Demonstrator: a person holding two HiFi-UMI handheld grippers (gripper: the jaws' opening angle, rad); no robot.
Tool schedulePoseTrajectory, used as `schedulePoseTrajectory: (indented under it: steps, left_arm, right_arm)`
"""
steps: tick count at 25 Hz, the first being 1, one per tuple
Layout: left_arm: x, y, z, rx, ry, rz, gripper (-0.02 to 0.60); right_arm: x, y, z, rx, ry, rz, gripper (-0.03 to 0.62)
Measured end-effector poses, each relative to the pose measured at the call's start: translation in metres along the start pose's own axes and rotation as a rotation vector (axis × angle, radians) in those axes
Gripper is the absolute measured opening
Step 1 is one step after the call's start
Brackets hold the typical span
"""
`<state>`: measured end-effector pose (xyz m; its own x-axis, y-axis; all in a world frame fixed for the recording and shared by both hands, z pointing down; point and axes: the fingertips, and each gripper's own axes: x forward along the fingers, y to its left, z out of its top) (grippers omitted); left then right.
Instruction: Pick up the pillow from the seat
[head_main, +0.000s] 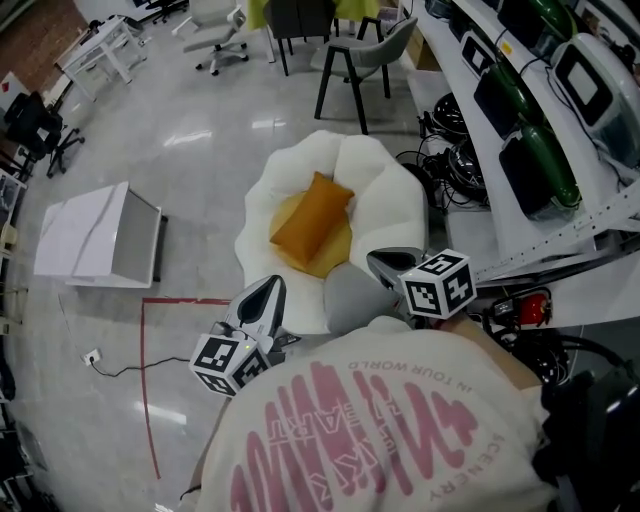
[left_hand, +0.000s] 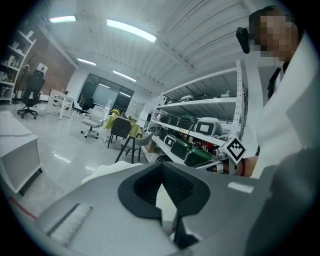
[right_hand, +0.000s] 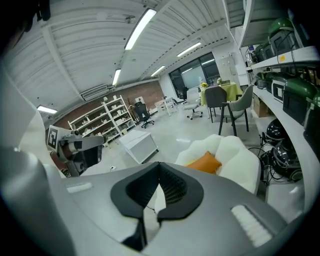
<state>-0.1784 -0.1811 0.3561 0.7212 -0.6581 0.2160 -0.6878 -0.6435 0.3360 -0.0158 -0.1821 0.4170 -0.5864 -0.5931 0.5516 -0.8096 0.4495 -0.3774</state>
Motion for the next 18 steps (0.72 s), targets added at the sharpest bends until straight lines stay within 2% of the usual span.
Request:
schedulePoseTrajectory:
  steps: [6,8,11,14,18]
  left_arm:
    - [0.011,0.014,-0.020,-0.050,0.033,-0.004,0.015]
    - [0.017,0.011,-0.020,-0.073,0.016,-0.042,0.015]
    - [0.023,0.009,-0.017,-0.064,-0.019,-0.074,0.015]
    - [0.037,0.021,-0.023,-0.054,0.001,-0.048,0.015]
    - [0.063,0.040,-0.043,-0.084,0.044,0.039,0.015]
  right_arm:
    - [0.013,-0.004,-0.020,-0.020,0.105,0.003,0.006]
    - [0.017,-0.011,-0.027,-0.010,0.140,-0.003,0.006]
    - [0.026,-0.019,-0.034,0.008,0.185,0.014,0.006]
    - [0.042,-0.028,-0.032,0.030,0.206,0.049,0.006]
    - [0.067,-0.049,-0.034,0.065,0.233,0.091,0.006]
